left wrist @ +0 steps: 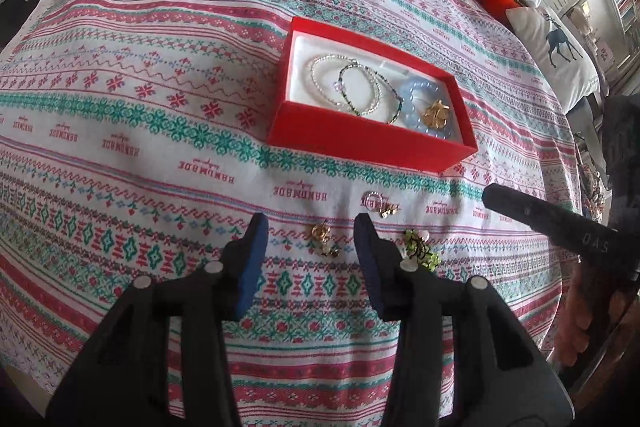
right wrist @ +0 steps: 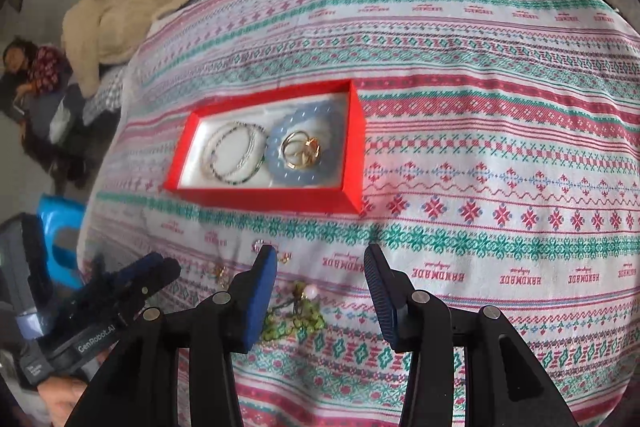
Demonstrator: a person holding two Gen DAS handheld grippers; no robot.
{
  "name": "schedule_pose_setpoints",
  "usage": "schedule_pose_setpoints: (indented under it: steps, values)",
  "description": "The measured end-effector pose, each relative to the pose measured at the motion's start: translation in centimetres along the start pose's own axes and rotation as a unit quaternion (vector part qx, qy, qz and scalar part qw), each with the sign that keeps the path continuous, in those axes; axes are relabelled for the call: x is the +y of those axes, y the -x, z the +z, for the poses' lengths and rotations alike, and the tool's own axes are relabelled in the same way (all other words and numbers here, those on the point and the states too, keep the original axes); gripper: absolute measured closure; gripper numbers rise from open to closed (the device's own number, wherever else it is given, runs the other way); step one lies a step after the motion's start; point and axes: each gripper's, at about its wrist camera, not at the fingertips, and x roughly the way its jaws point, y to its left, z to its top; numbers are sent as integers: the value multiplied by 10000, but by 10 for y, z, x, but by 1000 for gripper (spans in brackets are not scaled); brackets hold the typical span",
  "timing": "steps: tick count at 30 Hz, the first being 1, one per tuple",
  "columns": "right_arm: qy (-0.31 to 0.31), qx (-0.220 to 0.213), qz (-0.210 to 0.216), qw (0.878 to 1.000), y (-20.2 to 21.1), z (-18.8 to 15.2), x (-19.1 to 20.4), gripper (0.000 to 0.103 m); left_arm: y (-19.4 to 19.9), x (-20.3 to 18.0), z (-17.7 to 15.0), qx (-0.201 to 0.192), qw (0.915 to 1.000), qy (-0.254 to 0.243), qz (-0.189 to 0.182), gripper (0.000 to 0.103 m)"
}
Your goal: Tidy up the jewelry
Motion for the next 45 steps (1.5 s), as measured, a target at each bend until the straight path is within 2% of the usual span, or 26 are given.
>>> schedule_pose_setpoints:
  steps: [2, 9, 17, 19, 22, 29, 35, 38, 40, 41, 42, 44, 45]
  values:
    - [98, 149, -79, 9998, -7, -8, 7, 57, -2, -2, -5, 9, 10000, -47, 22, 57]
    - [209, 229, -41, 9995, -12, -15, 26, 57, -10, -17, -8, 6, 9997, -228, 15, 58]
    - [671, 334, -66, 9972, -20, -17, 37, 57, -31, -23, -1, 134, 9991, -357, 171, 81]
    - [948, 377, -30, 9948, -23, -21, 45, 57, -37, -23, -2, 192, 9985, -427, 286, 96]
    - [1280, 428, -31, 9908, -27, -26, 55, 57, -38, -19, -2, 175, 9986, -392, 316, 99]
    - [1915, 502, 52, 9802, -38, -38, 81, 58, -22, -4, 1, 68, 9997, -176, 169, 100]
    - [2591, 642, -288, 9633, -60, -53, 105, 61, -13, 10, 2, -3, 10000, -20, 73, 100]
    - [2753, 651, -457, 9581, -69, -55, 107, 72, -13, 17, 0, 101, 9999, 58, -85, 100]
    - [2895, 672, -550, 9532, -74, -57, 110, 89, -14, 17, -1, 136, 9998, 109, -97, 100]
    - [2940, 689, -578, 9516, -77, -57, 110, 89, -14, 17, -2, 164, 9998, 91, -119, 100]
    - [2964, 693, -574, 9508, -76, -58, 112, 89, -15, 15, -2, 179, 9998, 74, -108, 99]
    - [2938, 648, -538, 9521, -74, -56, 113, 89, -15, 14, -3, 187, 9997, 53, -119, 90]
    - [2897, 613, -506, 9538, -71, -55, 113, 89, -17, 12, -3, 200, 9997, 48, -112, 82]
